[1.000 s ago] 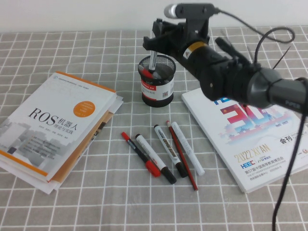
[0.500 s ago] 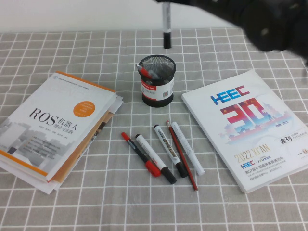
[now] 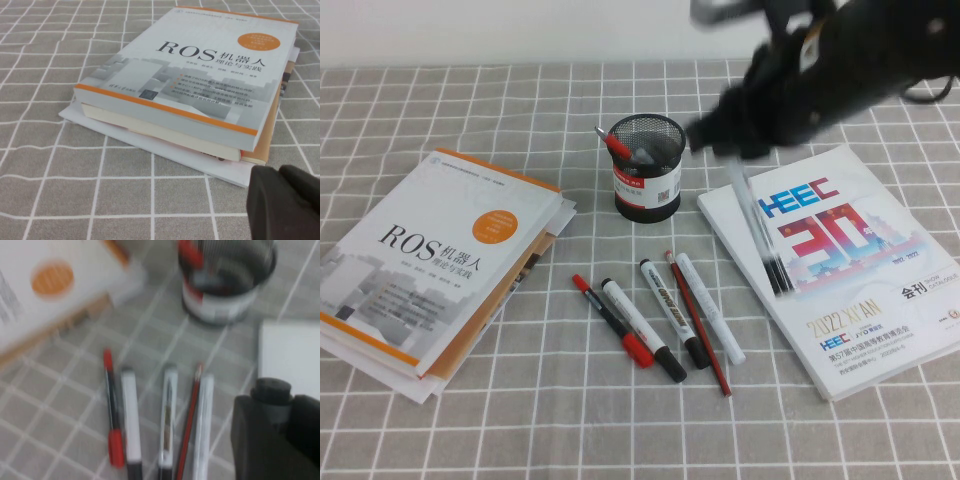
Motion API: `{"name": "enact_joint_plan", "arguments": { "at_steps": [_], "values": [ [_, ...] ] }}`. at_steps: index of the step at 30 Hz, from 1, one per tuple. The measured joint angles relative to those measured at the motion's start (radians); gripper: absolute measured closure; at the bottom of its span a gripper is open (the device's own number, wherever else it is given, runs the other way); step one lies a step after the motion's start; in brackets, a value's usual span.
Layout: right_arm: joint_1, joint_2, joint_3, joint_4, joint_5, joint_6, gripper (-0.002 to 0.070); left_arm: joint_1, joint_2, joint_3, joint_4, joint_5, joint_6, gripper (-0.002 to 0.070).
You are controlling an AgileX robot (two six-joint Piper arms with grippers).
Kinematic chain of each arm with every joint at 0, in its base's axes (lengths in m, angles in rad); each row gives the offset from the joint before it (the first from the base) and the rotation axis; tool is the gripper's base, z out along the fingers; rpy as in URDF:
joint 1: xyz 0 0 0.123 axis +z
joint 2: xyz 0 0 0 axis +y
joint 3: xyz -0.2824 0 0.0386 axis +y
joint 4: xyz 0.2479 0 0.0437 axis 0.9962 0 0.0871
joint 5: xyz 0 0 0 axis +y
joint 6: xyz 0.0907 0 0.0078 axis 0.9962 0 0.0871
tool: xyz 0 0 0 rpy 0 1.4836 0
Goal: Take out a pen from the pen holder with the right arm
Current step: 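Take a marker out of the pen holder and lay it on the table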
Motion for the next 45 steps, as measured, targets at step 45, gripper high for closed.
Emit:
{"name": "enact_joint_plan", "arguments": {
  "at_steps": [45],
  "values": [
    [-0.088, 0.45, 0.0, 0.232, -0.194, -0.195, 0.0348, 0.0, 0.0, 0.0, 0.0, 0.0, 0.0, 0.0678]
  ]
}}
